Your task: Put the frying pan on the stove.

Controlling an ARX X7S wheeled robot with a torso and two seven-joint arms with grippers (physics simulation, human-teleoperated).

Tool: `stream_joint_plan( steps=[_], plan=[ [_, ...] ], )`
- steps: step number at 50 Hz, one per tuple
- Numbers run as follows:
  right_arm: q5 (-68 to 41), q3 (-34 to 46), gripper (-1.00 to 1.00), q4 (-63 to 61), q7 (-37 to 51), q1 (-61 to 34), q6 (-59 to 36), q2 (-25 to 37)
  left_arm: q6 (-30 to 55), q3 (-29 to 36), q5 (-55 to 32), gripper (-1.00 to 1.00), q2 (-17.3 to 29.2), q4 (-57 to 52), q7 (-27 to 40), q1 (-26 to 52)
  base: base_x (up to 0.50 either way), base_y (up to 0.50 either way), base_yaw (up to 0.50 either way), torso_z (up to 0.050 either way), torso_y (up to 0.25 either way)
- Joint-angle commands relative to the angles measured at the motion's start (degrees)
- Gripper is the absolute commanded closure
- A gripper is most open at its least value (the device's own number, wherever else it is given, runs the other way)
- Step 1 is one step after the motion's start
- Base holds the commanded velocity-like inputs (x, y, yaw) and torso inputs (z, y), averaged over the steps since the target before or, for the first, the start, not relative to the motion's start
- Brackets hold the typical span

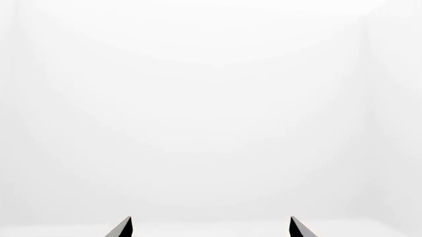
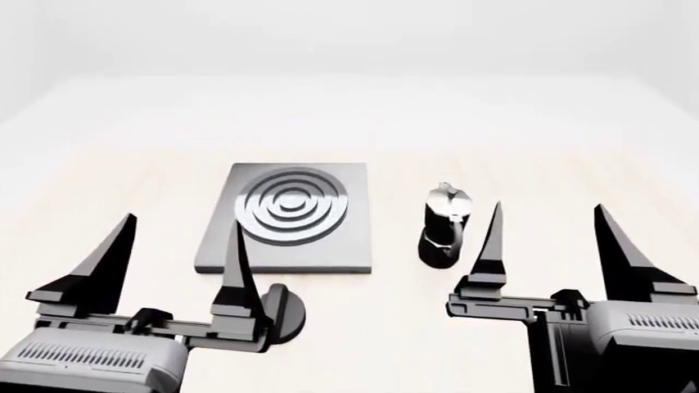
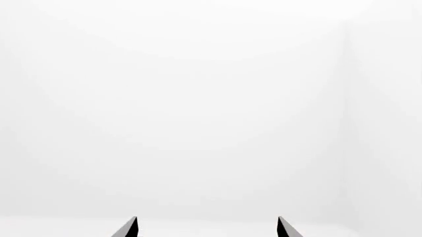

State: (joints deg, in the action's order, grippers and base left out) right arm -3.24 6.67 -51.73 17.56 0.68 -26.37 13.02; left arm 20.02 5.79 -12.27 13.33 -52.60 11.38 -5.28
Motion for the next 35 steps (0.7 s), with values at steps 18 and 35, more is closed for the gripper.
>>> stream_joint_plan(
  steps=[18, 35],
  plan=[
    [-1.1, 0.4, -1.0, -0.2, 1.5, -0.2, -0.3, 1.3, -1.1, 1.5, 0.8, -1.0, 1.7, 0.0, 1.5, -0.1, 0.0, 0.0, 0.0, 0.045, -0.17],
    [-1.6, 0.4, -1.0, -1.2, 2.8, -0.3, -1.7, 1.8, -1.4, -0.2, -2.7, -1.0, 2.1, 0.1, 2.0, -0.5, 0.0, 0.0, 0.0, 0.041, -0.161]
  ],
)
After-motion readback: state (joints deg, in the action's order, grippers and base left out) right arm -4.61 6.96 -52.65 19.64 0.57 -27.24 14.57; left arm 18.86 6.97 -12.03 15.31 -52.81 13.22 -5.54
